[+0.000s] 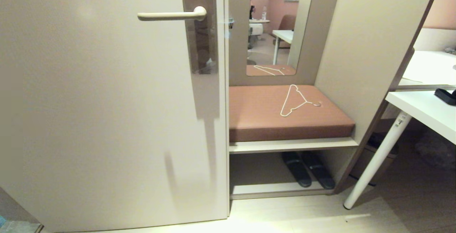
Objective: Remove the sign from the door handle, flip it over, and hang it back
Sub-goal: Hand it to the other hand
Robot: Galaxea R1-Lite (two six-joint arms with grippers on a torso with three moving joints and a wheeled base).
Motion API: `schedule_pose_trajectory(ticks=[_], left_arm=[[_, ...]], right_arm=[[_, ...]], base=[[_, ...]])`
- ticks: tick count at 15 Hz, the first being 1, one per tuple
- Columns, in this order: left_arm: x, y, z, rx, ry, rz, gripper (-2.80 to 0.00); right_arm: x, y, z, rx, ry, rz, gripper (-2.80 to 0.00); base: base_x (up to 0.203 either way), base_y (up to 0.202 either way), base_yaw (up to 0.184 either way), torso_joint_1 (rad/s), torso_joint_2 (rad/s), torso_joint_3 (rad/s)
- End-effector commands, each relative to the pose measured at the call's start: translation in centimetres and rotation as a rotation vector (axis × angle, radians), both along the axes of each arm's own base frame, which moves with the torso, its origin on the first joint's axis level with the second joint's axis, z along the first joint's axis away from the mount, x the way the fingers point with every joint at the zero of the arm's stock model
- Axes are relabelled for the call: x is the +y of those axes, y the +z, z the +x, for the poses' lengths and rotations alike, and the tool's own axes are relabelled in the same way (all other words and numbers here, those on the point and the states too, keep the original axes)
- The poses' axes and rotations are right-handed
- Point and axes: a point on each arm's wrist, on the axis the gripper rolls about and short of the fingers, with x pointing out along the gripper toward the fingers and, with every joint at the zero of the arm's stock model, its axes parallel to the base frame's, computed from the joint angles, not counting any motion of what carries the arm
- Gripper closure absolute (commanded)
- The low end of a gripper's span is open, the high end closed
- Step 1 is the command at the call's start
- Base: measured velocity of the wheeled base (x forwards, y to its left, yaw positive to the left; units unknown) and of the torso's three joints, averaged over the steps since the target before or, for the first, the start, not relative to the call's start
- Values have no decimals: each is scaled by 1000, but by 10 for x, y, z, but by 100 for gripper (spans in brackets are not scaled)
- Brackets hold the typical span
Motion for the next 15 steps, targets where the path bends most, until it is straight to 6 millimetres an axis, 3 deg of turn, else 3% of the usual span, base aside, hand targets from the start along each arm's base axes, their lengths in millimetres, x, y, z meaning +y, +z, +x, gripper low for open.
schedule_pose_trajectory(ticks=[1,9,12,15], left_arm=[[0,0,0,2,1,0,0],[0,0,0,1,0,1,0],[0,0,0,0,-2,5,0],[0,0,0,0,-8,8,0]], right_arm=[[0,0,0,2,1,0,0],[0,4,-1,-8,1,-7,0],[0,28,0,4,6,15,0],[0,64,16,75,8,76,0]], base=[[0,0,0,0,0,0],[0,0,0,0,0,0],[0,0,0,0,0,0],[0,0,0,0,0,0]])
